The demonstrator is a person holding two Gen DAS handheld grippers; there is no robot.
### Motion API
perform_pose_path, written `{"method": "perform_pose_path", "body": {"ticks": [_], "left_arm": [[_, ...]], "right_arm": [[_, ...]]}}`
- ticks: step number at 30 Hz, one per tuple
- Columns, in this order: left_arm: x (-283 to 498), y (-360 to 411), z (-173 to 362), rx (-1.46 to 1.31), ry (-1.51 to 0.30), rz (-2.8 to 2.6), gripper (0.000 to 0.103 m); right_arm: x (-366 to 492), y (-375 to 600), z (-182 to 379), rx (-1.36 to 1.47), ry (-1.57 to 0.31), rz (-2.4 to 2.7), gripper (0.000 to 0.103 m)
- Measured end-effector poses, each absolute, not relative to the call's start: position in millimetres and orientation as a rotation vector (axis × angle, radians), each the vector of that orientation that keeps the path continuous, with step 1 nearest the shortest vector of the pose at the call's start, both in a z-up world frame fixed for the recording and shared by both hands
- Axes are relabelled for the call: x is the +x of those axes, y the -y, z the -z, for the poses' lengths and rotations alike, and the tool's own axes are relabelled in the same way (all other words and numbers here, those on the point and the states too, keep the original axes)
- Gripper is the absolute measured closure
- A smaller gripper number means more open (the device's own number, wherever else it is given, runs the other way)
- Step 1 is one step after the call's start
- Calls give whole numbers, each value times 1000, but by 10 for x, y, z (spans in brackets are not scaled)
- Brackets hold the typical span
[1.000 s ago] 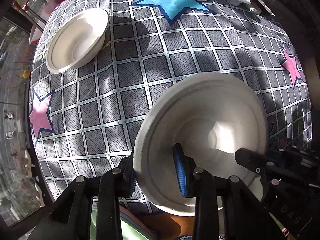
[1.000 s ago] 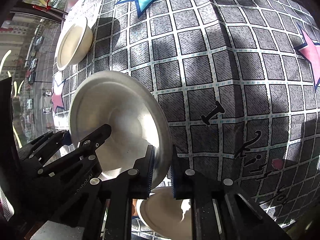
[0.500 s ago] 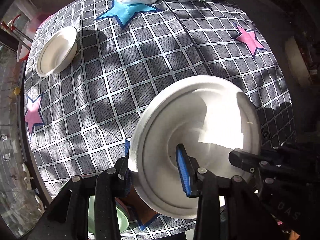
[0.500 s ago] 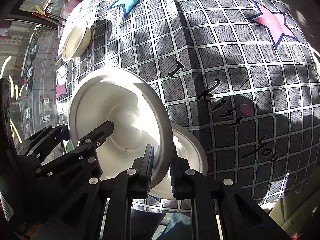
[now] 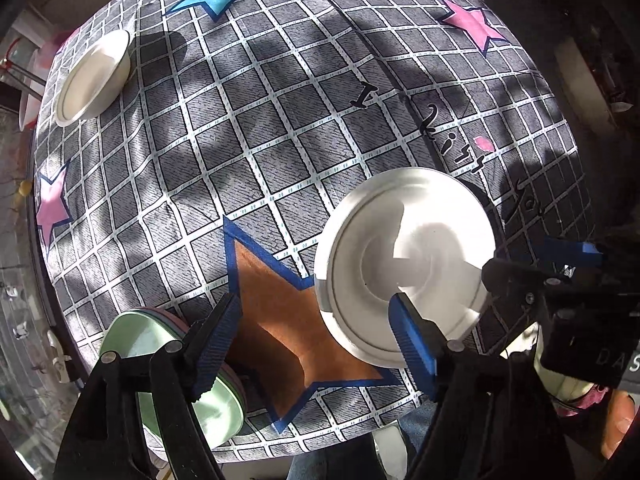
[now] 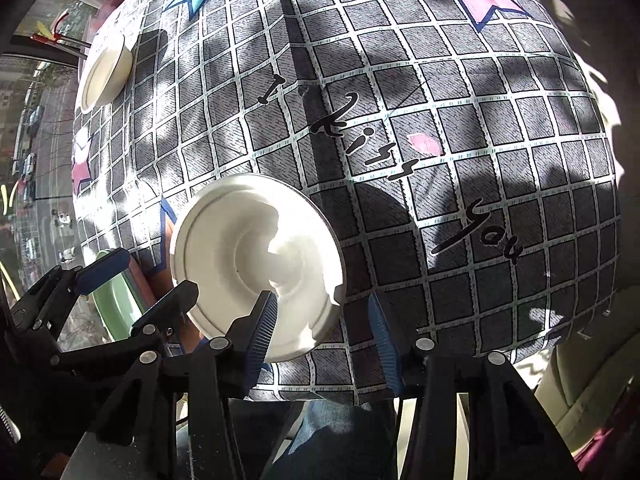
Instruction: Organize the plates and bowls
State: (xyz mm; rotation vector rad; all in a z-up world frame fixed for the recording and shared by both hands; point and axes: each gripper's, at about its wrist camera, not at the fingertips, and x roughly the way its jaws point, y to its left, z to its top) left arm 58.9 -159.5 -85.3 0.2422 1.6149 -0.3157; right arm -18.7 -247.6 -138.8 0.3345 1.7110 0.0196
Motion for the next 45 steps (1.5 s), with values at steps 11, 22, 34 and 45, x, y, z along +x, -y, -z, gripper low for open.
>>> {"method": "perform_pose_path", "body": {"ticks": [11, 22, 34, 45], "left_arm": [[762, 946, 771, 113, -1614, 203, 23], [1813, 59, 500, -7, -1449, -26, 23], [2769, -733, 1053, -147, -1468, -223, 23], [3311, -856, 1498, -95, -1458, -274, 23]], "right_arm": [[124, 2340, 1269, 333, -1684, -3, 25], [1144, 1224, 1145, 229, -1642, -194, 25], [2318, 374, 1584, 229, -1609, -214, 25], [2740, 21, 2079, 245, -1581, -173, 29]]}}
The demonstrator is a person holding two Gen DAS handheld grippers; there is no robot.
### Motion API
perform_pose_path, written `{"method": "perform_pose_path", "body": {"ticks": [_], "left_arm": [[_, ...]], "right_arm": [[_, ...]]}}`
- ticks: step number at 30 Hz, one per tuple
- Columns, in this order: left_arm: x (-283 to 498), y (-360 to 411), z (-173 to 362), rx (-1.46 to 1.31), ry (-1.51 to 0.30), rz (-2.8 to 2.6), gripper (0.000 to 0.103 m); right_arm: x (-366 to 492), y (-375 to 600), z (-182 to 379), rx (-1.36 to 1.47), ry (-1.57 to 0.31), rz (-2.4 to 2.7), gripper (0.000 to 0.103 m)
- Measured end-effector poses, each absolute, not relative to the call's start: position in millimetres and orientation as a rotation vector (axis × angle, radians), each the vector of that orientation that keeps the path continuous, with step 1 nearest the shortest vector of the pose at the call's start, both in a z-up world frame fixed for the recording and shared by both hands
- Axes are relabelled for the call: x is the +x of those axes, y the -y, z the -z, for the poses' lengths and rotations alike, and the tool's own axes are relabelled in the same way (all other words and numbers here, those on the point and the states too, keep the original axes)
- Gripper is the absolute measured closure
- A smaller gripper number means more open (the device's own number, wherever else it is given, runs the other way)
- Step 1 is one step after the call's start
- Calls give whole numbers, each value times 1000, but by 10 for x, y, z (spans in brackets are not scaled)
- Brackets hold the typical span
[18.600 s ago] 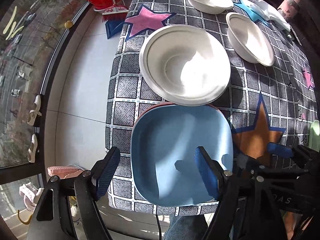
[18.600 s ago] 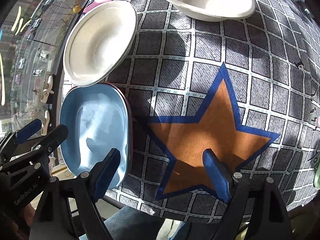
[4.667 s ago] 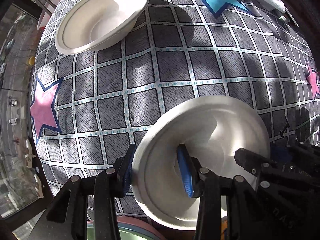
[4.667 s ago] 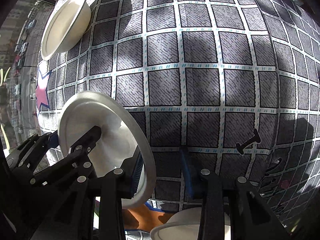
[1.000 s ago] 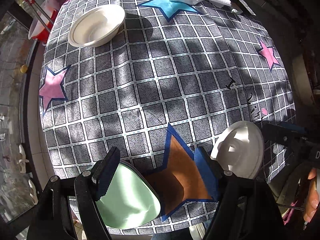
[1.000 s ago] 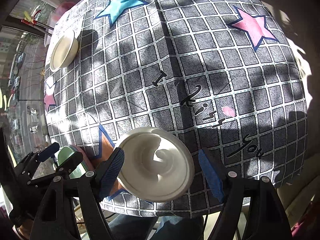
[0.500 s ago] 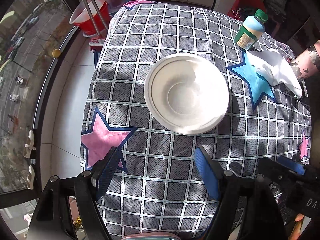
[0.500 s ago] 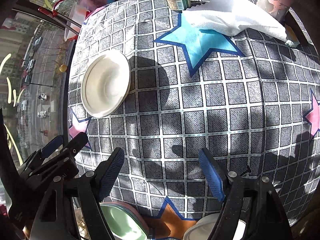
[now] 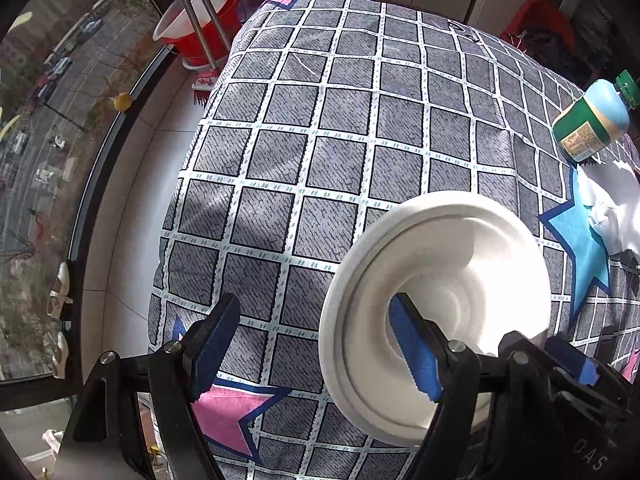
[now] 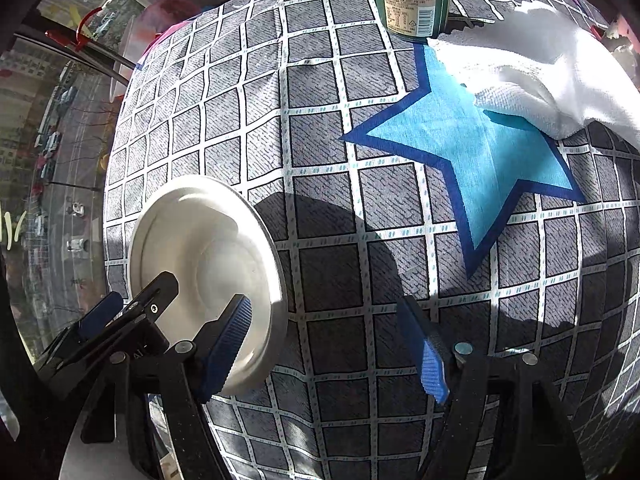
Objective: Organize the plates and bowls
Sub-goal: 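Lift the white bowl with the left gripper and carry it toward the stack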
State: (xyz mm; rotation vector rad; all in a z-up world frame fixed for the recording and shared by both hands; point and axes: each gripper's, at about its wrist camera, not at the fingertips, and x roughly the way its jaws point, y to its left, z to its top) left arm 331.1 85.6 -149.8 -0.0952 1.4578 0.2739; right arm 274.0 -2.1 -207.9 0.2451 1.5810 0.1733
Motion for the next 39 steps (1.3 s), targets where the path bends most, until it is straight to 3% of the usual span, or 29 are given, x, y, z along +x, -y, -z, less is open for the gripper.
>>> {"method": "perform_pose_path", "body": {"ticks": [2, 6, 7, 9, 10, 13, 25, 39], "left_arm": [[3360, -844, 1569, -92, -1469, -271, 23], [3428, -862, 1667, -106, -1489, -243, 24], [3440, -854, 1687, -104, -1494, -225, 31], [3441, -793, 1681, -109, -1496, -181, 45], [3434, -722, 1662, -105, -1503, -153, 59], [3417, -602, 1625, -66, -1520, -128, 62], [2649, 164, 1585, 58, -1562, 8, 63], [1724, 843, 1562, 110, -1611, 60, 63]], "right_arm": [[2752, -12, 2139, 245, -1591, -172, 44], [2771, -33, 2192, 256, -1592, -188, 63], [2781, -36, 2206, 269, -1600, -208, 70], [2793, -55, 2212, 275, -1610, -224, 73], [2809, -93, 2215, 283, -1615, -236, 79], [2806, -181, 2210, 248, -1630, -266, 89], [2221, 259, 2230, 177, -1750, -240, 89], [1265, 729, 2338, 278, -1817, -180, 87]]}}
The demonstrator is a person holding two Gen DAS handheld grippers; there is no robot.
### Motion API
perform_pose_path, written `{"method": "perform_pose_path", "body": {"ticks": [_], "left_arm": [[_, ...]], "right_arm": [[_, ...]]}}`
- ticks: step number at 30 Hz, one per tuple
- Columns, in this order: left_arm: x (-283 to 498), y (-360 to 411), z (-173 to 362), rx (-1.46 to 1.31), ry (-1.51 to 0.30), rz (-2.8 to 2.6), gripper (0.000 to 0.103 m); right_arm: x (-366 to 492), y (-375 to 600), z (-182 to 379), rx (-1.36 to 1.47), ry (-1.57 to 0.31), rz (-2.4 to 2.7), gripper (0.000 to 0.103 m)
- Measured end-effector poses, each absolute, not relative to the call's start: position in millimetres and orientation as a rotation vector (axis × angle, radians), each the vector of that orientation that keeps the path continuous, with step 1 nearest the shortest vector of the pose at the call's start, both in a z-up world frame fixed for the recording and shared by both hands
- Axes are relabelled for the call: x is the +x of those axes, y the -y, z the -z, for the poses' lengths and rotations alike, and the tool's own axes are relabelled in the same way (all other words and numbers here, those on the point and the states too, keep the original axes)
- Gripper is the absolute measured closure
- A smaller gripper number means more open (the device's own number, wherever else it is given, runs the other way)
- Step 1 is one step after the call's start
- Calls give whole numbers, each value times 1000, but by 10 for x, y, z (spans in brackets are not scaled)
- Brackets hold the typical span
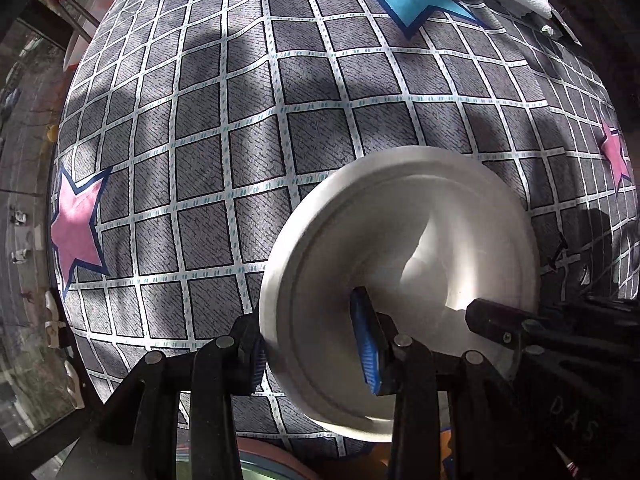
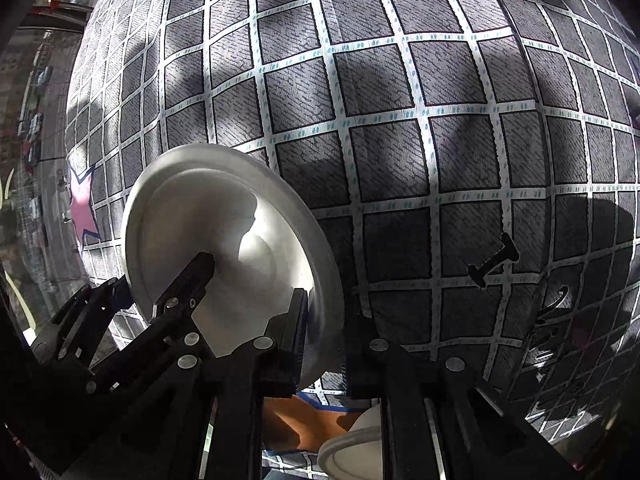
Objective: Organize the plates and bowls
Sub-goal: 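Lift the white bowl with the left gripper and carry it toward the stack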
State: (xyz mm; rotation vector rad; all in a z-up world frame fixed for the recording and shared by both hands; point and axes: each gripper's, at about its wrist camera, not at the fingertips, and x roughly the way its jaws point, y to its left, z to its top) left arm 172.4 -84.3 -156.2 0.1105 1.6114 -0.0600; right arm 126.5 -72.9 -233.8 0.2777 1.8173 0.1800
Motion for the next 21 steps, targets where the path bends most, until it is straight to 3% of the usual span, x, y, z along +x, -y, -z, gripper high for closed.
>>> {"method": "perform_pose_path", "body": {"ticks": [21], "left_arm": [[1216, 1310, 741, 141, -1542, 80, 63]], "right_arm": [[686, 1137, 1679, 306, -1731, -177, 87]]}}
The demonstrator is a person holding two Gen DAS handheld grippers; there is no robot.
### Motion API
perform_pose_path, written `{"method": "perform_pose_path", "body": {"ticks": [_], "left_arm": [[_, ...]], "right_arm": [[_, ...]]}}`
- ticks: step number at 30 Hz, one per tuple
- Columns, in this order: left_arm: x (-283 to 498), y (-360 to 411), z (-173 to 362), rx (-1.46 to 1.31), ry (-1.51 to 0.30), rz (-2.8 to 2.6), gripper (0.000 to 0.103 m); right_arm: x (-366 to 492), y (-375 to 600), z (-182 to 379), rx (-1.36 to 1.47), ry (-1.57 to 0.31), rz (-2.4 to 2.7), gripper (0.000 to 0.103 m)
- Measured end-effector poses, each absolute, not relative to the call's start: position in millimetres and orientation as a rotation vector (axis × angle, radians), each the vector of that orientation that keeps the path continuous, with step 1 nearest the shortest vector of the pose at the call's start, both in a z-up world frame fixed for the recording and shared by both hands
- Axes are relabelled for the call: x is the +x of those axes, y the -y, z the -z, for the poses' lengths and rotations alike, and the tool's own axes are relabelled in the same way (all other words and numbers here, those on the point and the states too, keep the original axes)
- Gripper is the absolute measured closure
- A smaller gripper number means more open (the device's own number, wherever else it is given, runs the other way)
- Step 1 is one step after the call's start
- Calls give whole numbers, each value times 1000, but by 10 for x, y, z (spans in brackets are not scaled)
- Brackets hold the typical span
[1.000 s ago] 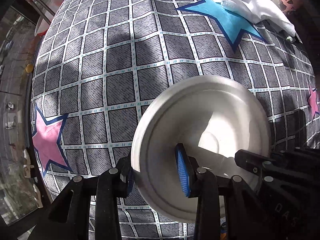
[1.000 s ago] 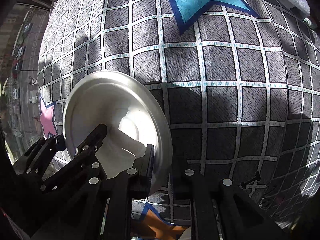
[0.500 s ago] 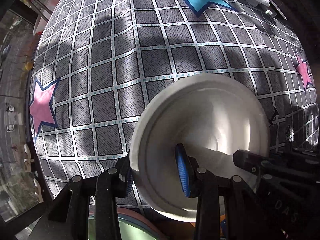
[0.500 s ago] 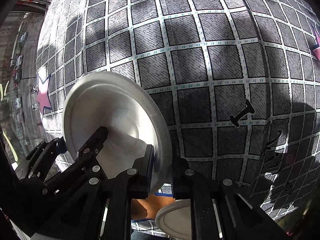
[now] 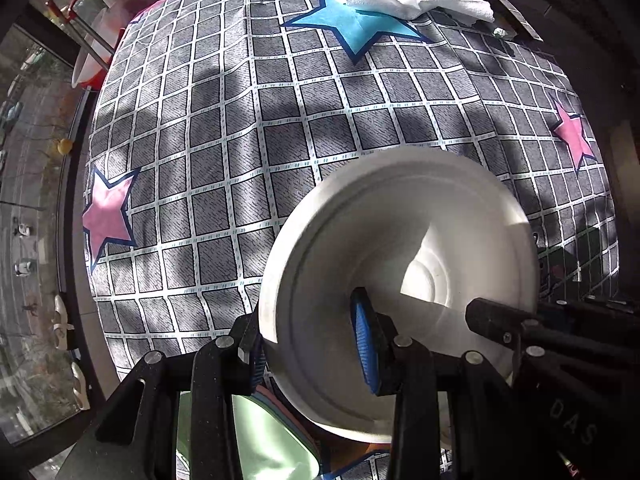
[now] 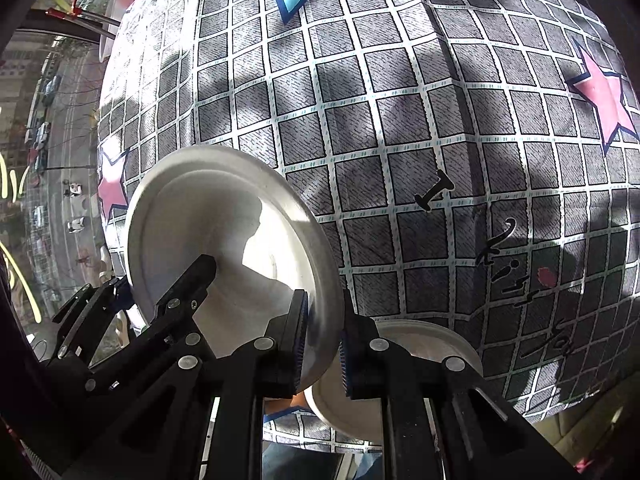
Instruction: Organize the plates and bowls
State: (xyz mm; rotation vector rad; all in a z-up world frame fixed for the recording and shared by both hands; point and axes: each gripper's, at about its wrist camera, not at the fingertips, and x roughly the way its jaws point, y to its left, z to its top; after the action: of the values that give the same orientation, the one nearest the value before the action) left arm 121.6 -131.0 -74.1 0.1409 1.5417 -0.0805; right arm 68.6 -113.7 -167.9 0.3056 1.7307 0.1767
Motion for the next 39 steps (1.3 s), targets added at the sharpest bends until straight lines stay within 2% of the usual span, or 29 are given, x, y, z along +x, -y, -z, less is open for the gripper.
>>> {"method": "perform_pose_path", "body": {"ticks": [6, 17, 28, 31, 33, 35, 38, 39], "left_arm": [[1166, 1340, 557, 147, -1526, 121, 63], [1009, 1489, 625, 209, -1535, 216, 61], [751, 1734, 803, 269, -1576, 288, 60], [719, 1763, 866, 270, -1597, 296, 57], [701, 1767, 895, 278, -1611, 293, 49], [687, 1747, 885, 285, -1599, 288, 35], [670, 1698, 863, 283, -1586, 297, 24], [662, 1679, 855, 281, -1585, 299, 24]], "right_arm": [[584, 1305, 1573, 330, -1715, -158, 87], [215, 1590, 1454, 387, -1720, -88, 87], [-165, 1826, 1590, 432, -1756, -15, 86], [-207, 1876, 1645, 441, -1770, -12, 86], [-213, 1853, 1705, 442, -1775, -1, 86], [-231, 1863, 1730, 423, -1778, 15, 86], [-270, 1893, 1758, 408, -1785, 23, 86], [-289, 1907, 1773, 408, -1790, 24, 86]]}}
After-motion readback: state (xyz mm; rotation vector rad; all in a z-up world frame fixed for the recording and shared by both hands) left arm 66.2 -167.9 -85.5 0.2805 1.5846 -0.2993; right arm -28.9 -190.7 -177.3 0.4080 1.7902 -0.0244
